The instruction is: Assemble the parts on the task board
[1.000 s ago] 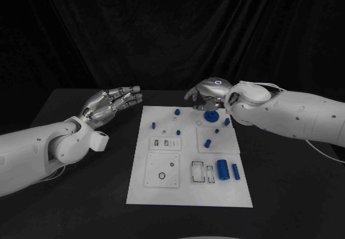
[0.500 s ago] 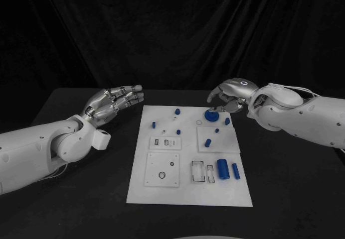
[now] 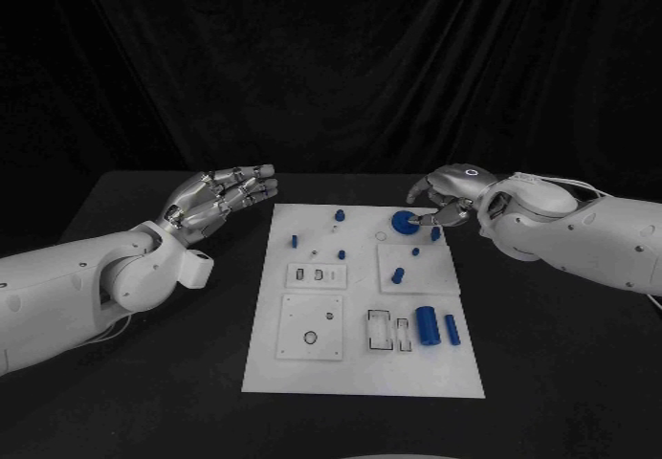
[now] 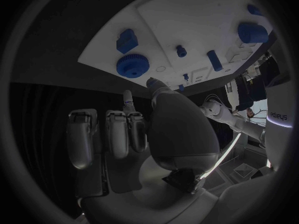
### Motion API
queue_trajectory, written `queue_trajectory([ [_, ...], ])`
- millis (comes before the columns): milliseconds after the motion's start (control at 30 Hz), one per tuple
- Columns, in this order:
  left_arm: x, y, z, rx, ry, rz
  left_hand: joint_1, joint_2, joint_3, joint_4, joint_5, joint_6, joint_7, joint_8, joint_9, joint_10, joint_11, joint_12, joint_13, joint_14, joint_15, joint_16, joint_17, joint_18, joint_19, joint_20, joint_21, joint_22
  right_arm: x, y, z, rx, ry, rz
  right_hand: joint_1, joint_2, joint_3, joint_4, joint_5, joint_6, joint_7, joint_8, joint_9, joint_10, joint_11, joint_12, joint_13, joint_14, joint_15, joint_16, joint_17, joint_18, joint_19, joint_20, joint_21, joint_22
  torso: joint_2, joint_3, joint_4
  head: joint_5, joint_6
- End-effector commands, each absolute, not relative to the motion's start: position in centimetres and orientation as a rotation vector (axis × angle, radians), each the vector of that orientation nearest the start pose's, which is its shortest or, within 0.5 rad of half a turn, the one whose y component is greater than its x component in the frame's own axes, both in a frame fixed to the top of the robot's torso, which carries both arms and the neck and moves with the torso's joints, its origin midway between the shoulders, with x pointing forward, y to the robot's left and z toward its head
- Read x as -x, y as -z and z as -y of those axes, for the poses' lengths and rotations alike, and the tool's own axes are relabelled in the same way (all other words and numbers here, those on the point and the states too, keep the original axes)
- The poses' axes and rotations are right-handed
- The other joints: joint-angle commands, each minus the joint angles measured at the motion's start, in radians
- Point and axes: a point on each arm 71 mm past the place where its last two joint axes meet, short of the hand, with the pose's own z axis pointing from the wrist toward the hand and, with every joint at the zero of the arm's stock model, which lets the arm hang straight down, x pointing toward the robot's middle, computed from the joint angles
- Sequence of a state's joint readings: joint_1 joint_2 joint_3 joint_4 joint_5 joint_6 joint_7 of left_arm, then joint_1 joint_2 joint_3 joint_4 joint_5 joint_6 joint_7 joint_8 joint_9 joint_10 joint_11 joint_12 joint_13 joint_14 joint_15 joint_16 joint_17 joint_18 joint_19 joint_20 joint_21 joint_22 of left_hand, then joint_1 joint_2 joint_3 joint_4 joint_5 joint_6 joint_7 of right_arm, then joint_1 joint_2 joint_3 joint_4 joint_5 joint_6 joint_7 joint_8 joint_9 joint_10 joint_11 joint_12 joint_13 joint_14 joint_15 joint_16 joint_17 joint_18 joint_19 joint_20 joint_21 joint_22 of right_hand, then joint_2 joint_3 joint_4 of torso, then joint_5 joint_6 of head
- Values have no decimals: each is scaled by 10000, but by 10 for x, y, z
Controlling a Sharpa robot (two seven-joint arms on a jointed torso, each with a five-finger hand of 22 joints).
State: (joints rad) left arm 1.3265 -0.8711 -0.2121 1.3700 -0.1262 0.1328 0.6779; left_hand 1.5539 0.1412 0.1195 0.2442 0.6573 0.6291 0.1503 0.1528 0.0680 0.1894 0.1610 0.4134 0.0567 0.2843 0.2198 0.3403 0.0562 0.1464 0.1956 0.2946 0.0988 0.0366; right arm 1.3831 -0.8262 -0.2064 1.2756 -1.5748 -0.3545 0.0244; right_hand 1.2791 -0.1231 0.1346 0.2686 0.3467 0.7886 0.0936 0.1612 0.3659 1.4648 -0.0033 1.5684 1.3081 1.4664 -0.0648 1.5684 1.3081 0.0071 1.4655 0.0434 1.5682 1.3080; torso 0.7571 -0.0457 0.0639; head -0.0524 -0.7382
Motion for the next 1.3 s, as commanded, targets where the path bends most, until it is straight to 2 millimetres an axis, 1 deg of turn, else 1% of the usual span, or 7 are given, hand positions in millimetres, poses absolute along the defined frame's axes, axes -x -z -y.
queue_trajectory([
  [33,-500,161,-250,6914,18961,-13977,47,-47,58,17,46,50,22,32,8,-30,25,63,8,-65,7,-54,-8,-124,-72,-24,-47,-8,-539,160,269,3556,-3297,-15871,137,64,65,-65,125,-203,66,-219,-156,1060,114,24,2627,1044,118,24,2627,-71,1053,115,26,2628,-2,-1,15,-39,-6],
  [267,-499,161,-250,6916,18969,-13976,53,-51,75,11,44,63,24,40,9,-35,25,65,7,-73,6,-59,-9,-124,-79,-24,-52,-9,-542,164,268,3612,-3171,-16114,261,3,79,-201,37,-179,99,-309,-265,1060,152,24,2627,1044,156,24,2627,-71,1053,162,26,2628,2,-21,49,-78,-24],
  [333,-499,161,-251,6917,18969,-13977,53,-51,75,11,44,63,24,40,9,-35,25,65,7,-73,6,-59,-9,-124,-79,-24,-52,-9,-543,165,267,3622,-3137,-16207,228,-49,23,-189,-384,-170,126,-380,-349,1060,178,24,2627,1044,183,24,2627,-71,1053,193,26,2628,9,-21,47,-79,-17],
  [400,-499,161,-251,6918,18966,-13975,53,-51,75,11,44,63,24,40,9,-35,25,65,7,-73,6,-59,-9,-124,-79,-24,-52,-9,-543,167,267,3635,-3116,-16269,224,-54,13,-183,-459,-152,137,-389,-368,1060,185,24,2627,1044,189,24,2627,-71,1053,200,26,2628,12,-22,42,-74,-16],
  [567,-499,161,-251,6921,18956,-13970,53,-51,75,11,44,63,24,40,9,-35,25,65,7,-73,6,-59,-9,-124,-79,-24,-52,-9,-545,169,266,3683,-3095,-16390,293,-12,40,-210,-394,225,126,-257,-357,1060,190,24,2627,1044,202,24,2627,-71,1053,223,26,2628,4,-42,32,-73,-25],
  [900,-500,161,-250,6912,18977,-13979,54,-63,88,7,42,60,31,42,8,-45,29,57,5,-83,3,-67,-10,-124,-76,-24,-52,-8,-547,172,262,3768,-3079,-16575,322,-54,-4,-213,-655,733,49,-24,-239,1060,130,24,2627,1044,155,24,2627,-71,1053,193,26,2628,2,-28,26,-68,-55],
  [1300,-500,161,-250,6909,18992,-13997,55,-71,99,3,41,36,34,37,5,-57,31,47,2,-91,2,-72,-11,-124,-82,-24,-56,-9,-548,174,259,3854,-3121,-16686,445,-83,4,-287,-662,887,5,90,-163,1060,94,24,2627,1044,128,24,2627,-71,1053,168,26,2628,0,-30,28,-78,-95],
])
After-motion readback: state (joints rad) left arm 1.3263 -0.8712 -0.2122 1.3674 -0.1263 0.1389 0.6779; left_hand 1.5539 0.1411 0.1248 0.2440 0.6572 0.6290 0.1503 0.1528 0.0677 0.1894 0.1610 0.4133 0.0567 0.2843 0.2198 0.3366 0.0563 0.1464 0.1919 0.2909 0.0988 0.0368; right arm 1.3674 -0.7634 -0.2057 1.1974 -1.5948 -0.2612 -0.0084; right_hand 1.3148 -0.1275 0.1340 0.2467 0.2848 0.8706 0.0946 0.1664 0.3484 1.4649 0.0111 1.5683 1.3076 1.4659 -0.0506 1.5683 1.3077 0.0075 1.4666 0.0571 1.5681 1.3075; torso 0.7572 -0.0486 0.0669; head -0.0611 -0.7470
